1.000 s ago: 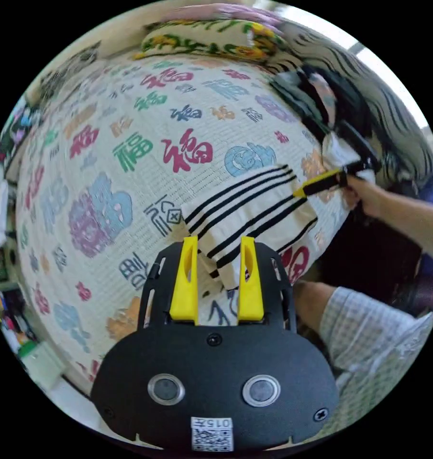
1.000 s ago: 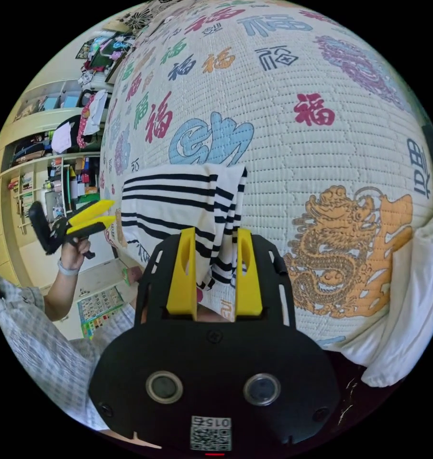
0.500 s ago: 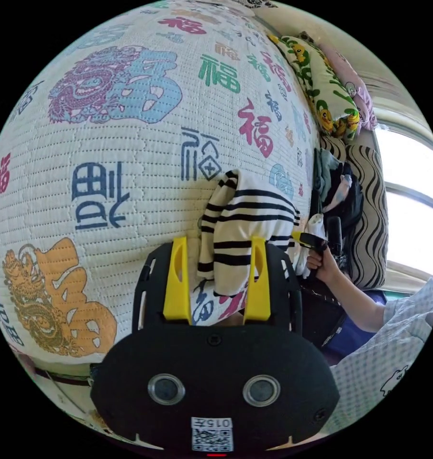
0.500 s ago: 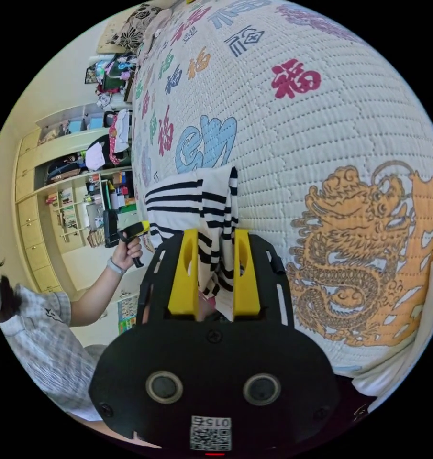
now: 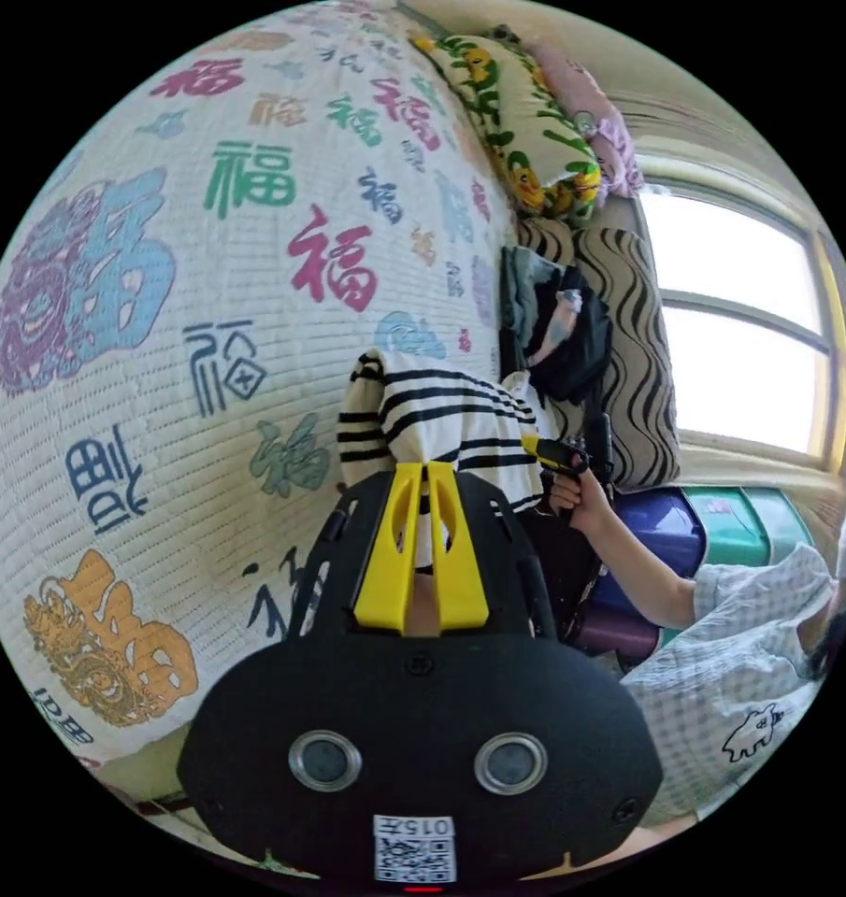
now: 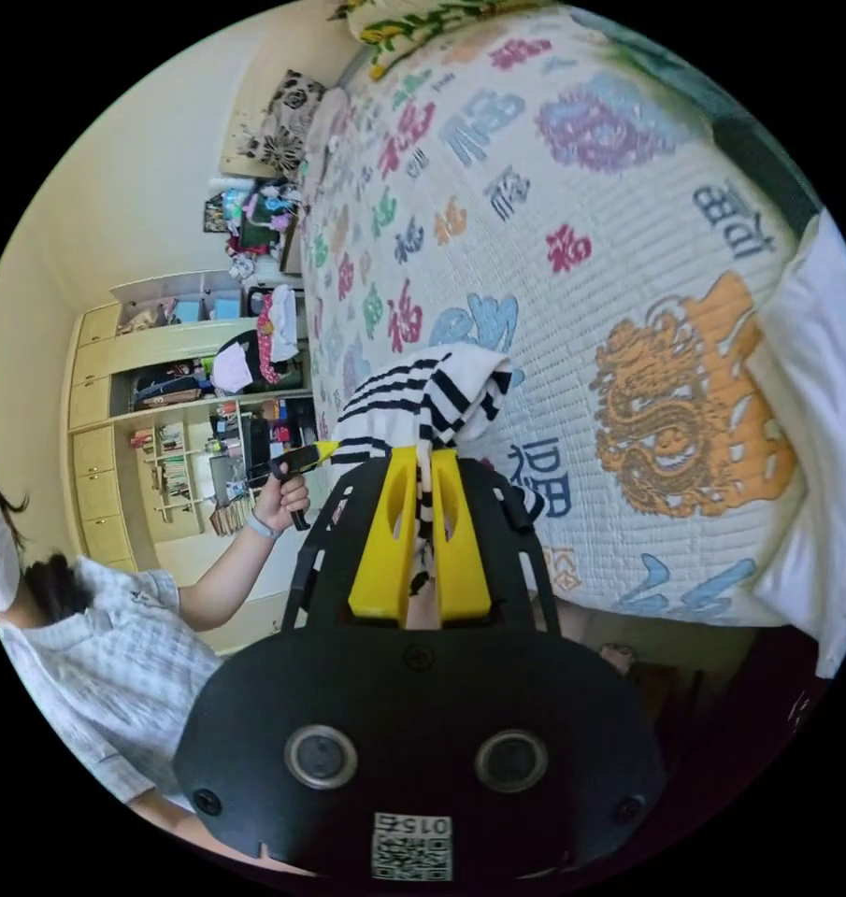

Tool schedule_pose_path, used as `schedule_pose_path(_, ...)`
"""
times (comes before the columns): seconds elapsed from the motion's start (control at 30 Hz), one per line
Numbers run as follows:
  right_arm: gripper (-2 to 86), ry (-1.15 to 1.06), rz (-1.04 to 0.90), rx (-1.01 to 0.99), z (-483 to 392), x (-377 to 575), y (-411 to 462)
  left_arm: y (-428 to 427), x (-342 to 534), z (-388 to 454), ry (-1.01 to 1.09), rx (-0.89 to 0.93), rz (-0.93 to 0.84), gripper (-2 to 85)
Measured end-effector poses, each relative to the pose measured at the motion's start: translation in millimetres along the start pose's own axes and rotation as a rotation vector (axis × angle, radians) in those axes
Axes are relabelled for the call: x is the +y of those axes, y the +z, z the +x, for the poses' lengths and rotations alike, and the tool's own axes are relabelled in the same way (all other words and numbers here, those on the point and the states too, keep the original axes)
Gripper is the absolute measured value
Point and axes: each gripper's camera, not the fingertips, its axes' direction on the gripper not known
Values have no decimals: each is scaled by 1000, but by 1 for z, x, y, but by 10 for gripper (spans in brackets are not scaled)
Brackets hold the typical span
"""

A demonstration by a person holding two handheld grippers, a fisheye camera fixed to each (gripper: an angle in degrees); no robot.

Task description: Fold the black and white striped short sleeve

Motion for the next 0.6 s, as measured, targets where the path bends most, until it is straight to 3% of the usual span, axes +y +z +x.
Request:
schedule_pose_path(0.13,9,-67,171,-8,11,37,-64,-6,-26,65,202,19,-5,-4)
schedule_pose_path(0.47,9,-157,347,-15,85,67,-162,62,-82,147,265,90,27,-7)
schedule_pose_path(0.6,11,-235,514,-37,92,82,-235,68,-129,234,429,194,77,-4)
